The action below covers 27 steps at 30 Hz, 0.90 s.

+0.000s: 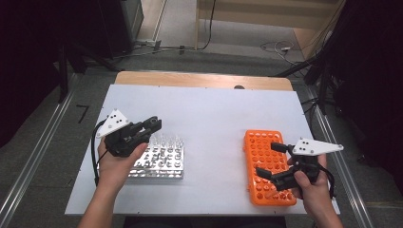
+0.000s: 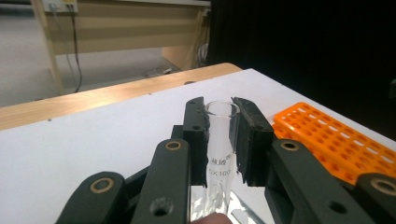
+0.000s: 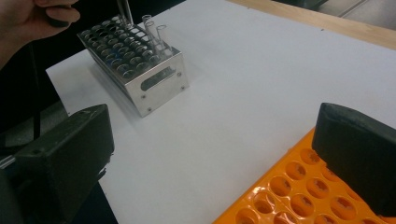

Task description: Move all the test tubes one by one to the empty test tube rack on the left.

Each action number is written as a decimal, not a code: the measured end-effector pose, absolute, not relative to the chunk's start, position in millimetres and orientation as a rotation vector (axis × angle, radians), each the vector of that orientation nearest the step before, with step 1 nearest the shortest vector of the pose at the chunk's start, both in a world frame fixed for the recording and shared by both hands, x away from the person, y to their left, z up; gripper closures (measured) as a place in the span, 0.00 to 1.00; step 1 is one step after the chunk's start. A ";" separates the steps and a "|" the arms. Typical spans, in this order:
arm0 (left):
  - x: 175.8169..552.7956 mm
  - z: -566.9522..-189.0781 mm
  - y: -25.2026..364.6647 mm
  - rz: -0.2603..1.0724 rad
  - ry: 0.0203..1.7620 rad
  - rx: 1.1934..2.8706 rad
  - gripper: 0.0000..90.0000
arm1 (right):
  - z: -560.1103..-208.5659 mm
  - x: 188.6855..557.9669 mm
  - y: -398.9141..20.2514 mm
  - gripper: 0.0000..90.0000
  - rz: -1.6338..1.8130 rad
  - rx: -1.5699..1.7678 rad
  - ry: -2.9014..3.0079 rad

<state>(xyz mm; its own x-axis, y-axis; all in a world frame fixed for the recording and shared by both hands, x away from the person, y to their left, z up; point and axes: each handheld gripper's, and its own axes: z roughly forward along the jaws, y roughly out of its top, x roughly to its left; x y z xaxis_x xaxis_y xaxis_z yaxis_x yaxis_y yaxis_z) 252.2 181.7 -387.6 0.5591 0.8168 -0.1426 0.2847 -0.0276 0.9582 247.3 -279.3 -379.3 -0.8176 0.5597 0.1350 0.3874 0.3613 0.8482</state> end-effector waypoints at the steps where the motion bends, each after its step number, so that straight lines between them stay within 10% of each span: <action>1: 253.0 -389.1 182.8 0.563 0.962 1.592 0.84 | -378.7 247.3 -280.7 0.00 1.445 0.867 2.437; 27: 273.6 -432.1 185.6 0.599 1.059 1.638 0.84 | -375.4 247.5 -302.3 0.00 1.446 0.912 2.384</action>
